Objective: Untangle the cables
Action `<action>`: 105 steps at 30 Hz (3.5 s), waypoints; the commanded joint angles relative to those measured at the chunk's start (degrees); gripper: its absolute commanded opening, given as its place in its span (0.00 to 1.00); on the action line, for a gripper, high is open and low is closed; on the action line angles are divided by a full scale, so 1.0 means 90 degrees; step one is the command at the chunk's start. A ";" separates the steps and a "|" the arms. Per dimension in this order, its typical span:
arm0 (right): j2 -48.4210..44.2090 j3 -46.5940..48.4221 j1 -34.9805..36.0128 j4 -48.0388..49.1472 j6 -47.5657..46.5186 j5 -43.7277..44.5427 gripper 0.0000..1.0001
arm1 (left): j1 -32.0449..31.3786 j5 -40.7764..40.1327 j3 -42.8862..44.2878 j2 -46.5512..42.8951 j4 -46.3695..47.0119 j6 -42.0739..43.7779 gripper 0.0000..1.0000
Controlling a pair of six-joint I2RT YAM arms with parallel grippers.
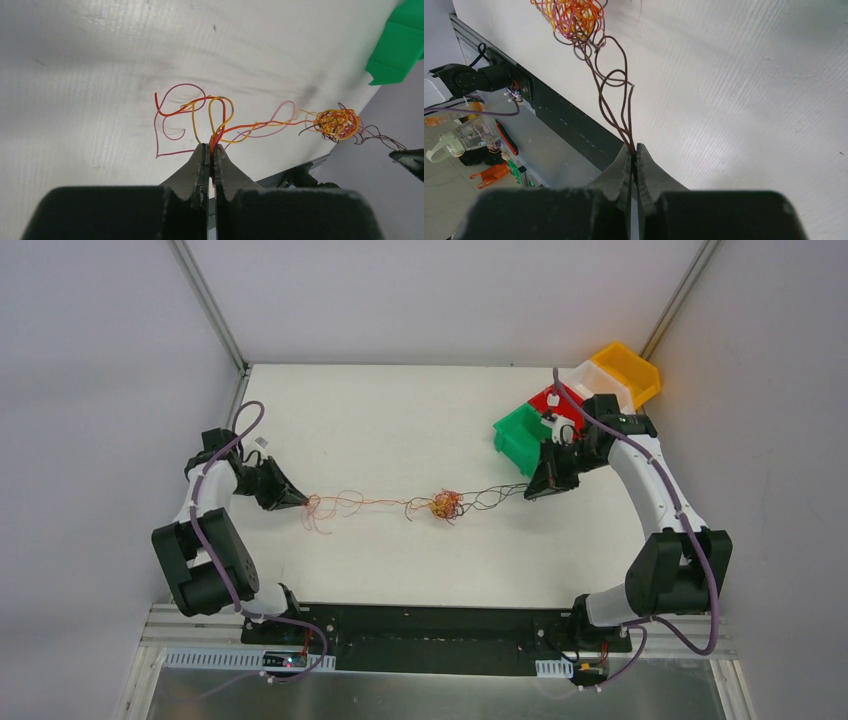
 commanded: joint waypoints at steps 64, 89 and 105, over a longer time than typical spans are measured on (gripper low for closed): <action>0.3567 0.0448 0.2378 0.2878 0.2668 -0.0184 0.23 | -0.5296 0.1377 0.0680 0.3398 0.4858 -0.3060 0.17; 0.0393 -0.0413 -0.0270 -0.0444 -0.0430 0.0923 0.00 | 0.0762 0.1504 0.1470 0.0013 -0.0432 0.1378 0.00; 0.0035 -0.0031 -0.1253 -0.1526 -0.1468 0.0691 0.00 | 0.0356 0.2259 0.1958 -0.0161 -0.0753 0.1522 0.00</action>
